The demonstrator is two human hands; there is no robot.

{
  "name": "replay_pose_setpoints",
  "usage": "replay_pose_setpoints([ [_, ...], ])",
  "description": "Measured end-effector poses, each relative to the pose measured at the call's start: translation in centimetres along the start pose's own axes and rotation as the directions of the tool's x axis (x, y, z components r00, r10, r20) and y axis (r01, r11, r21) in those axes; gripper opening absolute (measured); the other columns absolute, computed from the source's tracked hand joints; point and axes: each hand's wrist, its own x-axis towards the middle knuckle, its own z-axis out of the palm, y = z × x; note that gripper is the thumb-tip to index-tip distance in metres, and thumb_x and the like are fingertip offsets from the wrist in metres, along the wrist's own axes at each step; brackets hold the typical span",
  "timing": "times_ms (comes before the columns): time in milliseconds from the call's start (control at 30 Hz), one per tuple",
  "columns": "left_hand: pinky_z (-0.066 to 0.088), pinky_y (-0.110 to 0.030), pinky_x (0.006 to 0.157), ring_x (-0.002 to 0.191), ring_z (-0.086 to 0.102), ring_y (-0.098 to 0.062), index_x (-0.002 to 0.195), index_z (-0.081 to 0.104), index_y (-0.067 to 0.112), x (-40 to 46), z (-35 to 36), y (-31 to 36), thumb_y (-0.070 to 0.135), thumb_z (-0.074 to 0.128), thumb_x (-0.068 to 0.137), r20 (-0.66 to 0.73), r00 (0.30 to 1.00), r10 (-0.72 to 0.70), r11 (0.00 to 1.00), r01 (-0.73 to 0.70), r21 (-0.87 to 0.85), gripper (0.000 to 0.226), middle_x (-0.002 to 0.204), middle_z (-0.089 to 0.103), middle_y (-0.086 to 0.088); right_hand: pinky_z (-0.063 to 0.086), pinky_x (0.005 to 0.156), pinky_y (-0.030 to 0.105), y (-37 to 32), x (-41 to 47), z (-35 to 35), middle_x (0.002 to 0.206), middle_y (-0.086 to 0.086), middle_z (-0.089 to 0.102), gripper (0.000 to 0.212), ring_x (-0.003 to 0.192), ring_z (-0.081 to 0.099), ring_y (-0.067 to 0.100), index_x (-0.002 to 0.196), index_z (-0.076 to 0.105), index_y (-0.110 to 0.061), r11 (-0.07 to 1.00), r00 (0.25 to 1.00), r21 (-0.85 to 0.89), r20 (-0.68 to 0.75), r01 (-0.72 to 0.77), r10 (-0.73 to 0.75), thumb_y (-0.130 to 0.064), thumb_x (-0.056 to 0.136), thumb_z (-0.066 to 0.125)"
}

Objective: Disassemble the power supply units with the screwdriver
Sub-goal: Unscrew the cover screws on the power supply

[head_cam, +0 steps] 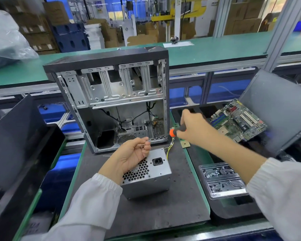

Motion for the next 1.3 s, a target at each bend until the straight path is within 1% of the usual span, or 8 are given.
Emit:
replay_pose_setpoints([
  [267,0.038,-0.02,0.041,0.052,0.042,-0.015,0.077,0.045,0.008,-1.9,-4.2,2.7,0.004,0.035,0.073,-0.169,0.974,0.151,0.988,-0.151,0.018,0.011,0.069,0.043,-0.009,0.042,0.061,0.032,4.5,-4.1,10.3,0.1,0.004,0.057,0.022,0.08,0.057,0.022,0.115,0.048,-0.016,0.987,0.991,0.092,-0.033,-0.13,0.133,-0.025,0.096,0.05],
  [467,0.026,-0.018,0.036,0.042,0.03,-0.009,0.07,0.042,0.012,-2.2,-6.2,4.1,0.025,0.038,0.097,-0.221,0.965,0.139,0.98,-0.101,0.173,0.03,0.056,0.032,0.002,0.05,0.067,0.036,4.4,-6.2,13.5,0.107,0.001,0.055,0.028,0.088,0.061,0.024,0.123,0.047,-0.023,0.972,0.97,0.034,-0.06,-0.233,0.235,-0.035,0.098,0.042],
  [800,0.011,-0.01,0.033,0.032,0.015,-0.005,0.076,0.054,0.012,-3.3,-8.4,1.7,0.011,0.041,0.1,-0.411,0.902,0.135,0.758,0.173,0.629,0.027,0.04,0.025,0.008,0.047,0.072,0.031,2.8,-7.0,16.7,0.116,0.002,0.051,0.032,0.11,0.052,0.021,0.12,0.039,-0.019,0.927,0.932,-0.139,0.053,-0.348,0.358,-0.036,0.095,0.049],
  [933,0.015,-0.017,0.034,0.037,0.018,-0.007,0.092,0.06,0.011,-4.7,-8.3,0.9,0.059,0.028,0.099,-0.429,0.895,0.119,0.609,0.275,0.744,0.058,0.044,0.025,0.009,0.043,0.081,0.033,3.4,-6.7,17.2,0.117,0.012,0.046,0.037,0.106,0.048,0.028,0.125,0.041,-0.011,0.905,0.929,-0.237,0.026,-0.353,0.369,-0.036,0.097,0.046],
  [1000,0.016,-0.017,0.035,0.038,0.017,-0.007,0.093,0.061,0.012,-5.1,-8.1,0.8,0.073,0.019,0.091,-0.422,0.902,0.09,0.565,0.303,0.768,0.074,0.044,0.022,0.01,0.037,0.085,0.037,2.7,-5.6,16.4,0.116,0.019,0.049,0.034,0.104,0.048,0.034,0.126,0.047,-0.006,0.939,0.936,0.012,-0.078,-0.344,0.344,-0.027,0.099,0.044],
  [1100,0.017,-0.019,0.036,0.038,0.019,-0.008,0.091,0.063,0.01,-4.9,-7.7,0.8,0.08,0.012,0.086,-0.422,0.905,0.048,0.495,0.345,0.798,0.087,0.045,0.023,0.009,0.036,0.095,0.036,-0.1,-3.4,13.6,0.128,0.016,0.054,0.035,0.113,0.049,0.028,0.118,0.053,-0.014,0.597,0.852,0.653,0.15,-0.466,0.502,-0.039,0.101,0.034],
  [1167,0.018,-0.02,0.038,0.038,0.019,-0.008,0.07,0.054,0.014,-4.7,-7.6,0.7,0.08,0.013,0.086,-0.42,0.907,0.029,0.466,0.36,0.808,0.079,0.047,0.024,0.008,0.031,0.11,0.044,-1.9,-2.4,12.3,0.146,0.008,0.043,0.062,0.131,0.042,0.026,0.136,0.047,-0.018,0.291,0.749,0.724,0.453,-0.626,0.484,-0.062,0.095,0.029],
  [1300,0.015,-0.019,0.038,0.038,0.014,-0.009,0.058,0.03,0.021,-4.5,-7.6,0.6,0.069,0.022,0.095,-0.406,0.914,-0.001,0.53,0.345,0.775,0.061,0.047,0.022,0.007,0.013,0.116,0.044,-3.8,-2.2,11.4,0.159,-0.002,0.014,0.084,0.146,0.016,0.02,0.152,0.016,-0.028,0.272,0.697,0.656,0.563,-0.703,0.443,-0.077,0.085,0.028],
])
